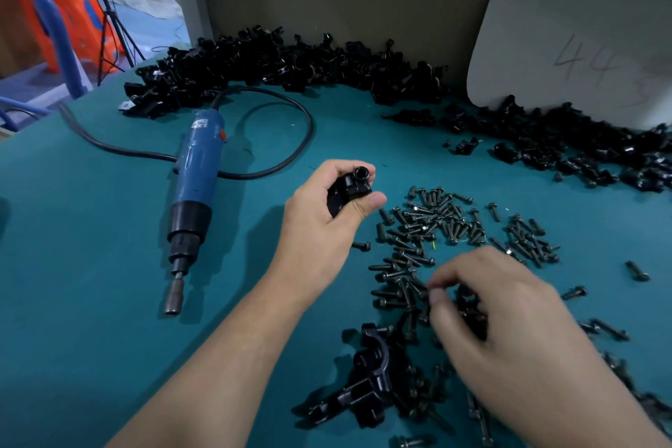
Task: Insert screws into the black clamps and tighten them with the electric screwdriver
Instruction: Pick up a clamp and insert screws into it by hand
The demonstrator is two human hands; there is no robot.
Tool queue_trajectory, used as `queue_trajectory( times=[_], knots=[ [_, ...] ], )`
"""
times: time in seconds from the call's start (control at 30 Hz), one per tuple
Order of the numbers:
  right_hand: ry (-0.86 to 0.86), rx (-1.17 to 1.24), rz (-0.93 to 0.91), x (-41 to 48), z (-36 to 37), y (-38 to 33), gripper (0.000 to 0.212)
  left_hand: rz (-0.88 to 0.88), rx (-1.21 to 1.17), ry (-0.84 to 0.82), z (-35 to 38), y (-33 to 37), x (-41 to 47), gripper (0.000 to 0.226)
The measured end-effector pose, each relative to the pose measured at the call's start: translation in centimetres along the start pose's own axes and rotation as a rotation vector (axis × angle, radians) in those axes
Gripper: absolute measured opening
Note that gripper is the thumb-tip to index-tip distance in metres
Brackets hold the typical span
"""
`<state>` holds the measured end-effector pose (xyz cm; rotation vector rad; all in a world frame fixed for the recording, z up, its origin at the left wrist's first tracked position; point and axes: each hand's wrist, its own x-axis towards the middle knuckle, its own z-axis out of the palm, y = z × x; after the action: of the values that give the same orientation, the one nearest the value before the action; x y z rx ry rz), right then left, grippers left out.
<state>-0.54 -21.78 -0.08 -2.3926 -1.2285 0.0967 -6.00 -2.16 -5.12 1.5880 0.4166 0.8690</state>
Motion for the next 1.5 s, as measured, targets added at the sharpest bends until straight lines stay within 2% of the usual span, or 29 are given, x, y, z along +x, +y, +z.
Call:
queue_trajectory(
  times=[0.13, 0.17, 0.23, 0.33, 0.4, 0.63, 0.93, 1.07, 1.17, 1.3, 1.5],
  knots=[
    [0.114, 0.586, 0.287, 2.7, -1.6, -0.2, 0.010, -0.014, -0.015, -0.040, -0.1, 0.0, -0.1, 0.023],
    [0.131, 0.708, 0.306, 3.9, -1.9, -0.2, 0.007, -0.012, -0.019, -0.048, 0.0, 0.0, -0.1, 0.023],
    [0.145, 0.932, 0.279, 6.2, -2.0, -0.4, 0.014, -0.004, -0.017, -0.055, 0.0, 0.1, -0.1, 0.023],
    [0.074, 1.053, 0.231, 8.7, -1.3, -0.8, 0.020, -0.003, -0.034, -0.062, 0.1, 0.2, 0.0, 0.027],
    [0.022, 1.057, 0.189, 9.5, -0.6, -0.7, 0.028, -0.007, -0.055, -0.075, 0.1, 0.2, 0.0, 0.031],
    [-0.109, 1.093, 0.104, 10.0, 0.3, 0.2, 0.020, 0.023, -0.020, -0.067, -0.1, 0.2, 0.0, 0.026],
    [-0.144, 1.153, 0.127, 10.2, 1.3, 0.3, 0.017, 0.021, 0.002, -0.071, -0.3, 0.0, 0.0, 0.026],
    [-0.112, 1.020, 0.046, 10.3, 0.9, 0.5, 0.017, 0.010, 0.018, -0.052, -0.2, -0.1, 0.1, 0.026],
    [-0.078, 0.786, 0.005, 10.3, 0.9, 0.4, 0.010, -0.001, 0.023, -0.050, -0.2, -0.1, 0.0, 0.029],
    [0.023, 0.485, -0.060, 10.5, 1.4, 0.1, 0.035, -0.014, 0.005, -0.079, -0.2, -0.2, -0.1, 0.026],
    [-0.061, 0.419, -0.037, 10.5, 2.0, 0.0, 0.056, -0.026, 0.026, -0.101, -0.2, -0.4, 0.0, 0.026]
  ],
)
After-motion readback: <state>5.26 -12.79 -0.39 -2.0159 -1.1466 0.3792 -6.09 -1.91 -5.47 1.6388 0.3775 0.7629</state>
